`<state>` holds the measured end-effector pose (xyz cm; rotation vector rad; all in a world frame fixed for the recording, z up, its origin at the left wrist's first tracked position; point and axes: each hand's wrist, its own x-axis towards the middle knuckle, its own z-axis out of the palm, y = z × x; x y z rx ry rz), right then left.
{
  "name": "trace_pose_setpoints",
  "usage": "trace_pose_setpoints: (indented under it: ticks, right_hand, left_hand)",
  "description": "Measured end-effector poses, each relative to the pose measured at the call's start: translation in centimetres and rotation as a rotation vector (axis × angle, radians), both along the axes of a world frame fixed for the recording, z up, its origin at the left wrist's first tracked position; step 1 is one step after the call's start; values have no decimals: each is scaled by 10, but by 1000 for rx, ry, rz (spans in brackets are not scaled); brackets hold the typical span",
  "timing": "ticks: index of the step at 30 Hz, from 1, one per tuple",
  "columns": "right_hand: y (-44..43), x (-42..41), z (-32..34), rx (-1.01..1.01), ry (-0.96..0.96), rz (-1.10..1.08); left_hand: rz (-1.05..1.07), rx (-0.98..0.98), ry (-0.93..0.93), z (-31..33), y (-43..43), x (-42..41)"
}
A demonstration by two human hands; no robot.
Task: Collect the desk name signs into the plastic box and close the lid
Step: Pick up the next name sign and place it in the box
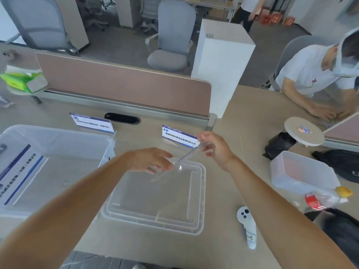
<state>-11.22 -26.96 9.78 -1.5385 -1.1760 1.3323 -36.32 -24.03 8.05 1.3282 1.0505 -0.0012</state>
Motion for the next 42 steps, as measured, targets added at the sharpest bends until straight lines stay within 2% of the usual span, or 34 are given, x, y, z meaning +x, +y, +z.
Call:
trace_pose_setpoints:
  ticks: [7,13,19,23,31,37,42]
  right_hand:
    - [-1,-31,26,85,25,4]
    - [15,-43,33,112,57,82]
    - [36,-66,23,97,168,207]
    - [50,-95,22,99,227,321]
    - [64,-169,40,130,232,509]
    - [61,-233,43,142,203,629]
    - [59,-284,45,98,171,639]
  left_hand:
    - [152,7,-276,8,-23,-30]
    - [300,130,-216,13,-30,-35]
    - [470,141,-180,18,-42,-57]
    - [588,140,-200,23,-53,-82]
    - [729,232,-121,40,-89,-129]
    - [868,224,-176,40,-112,-181]
    - [885,170,-241,34,-114,-229]
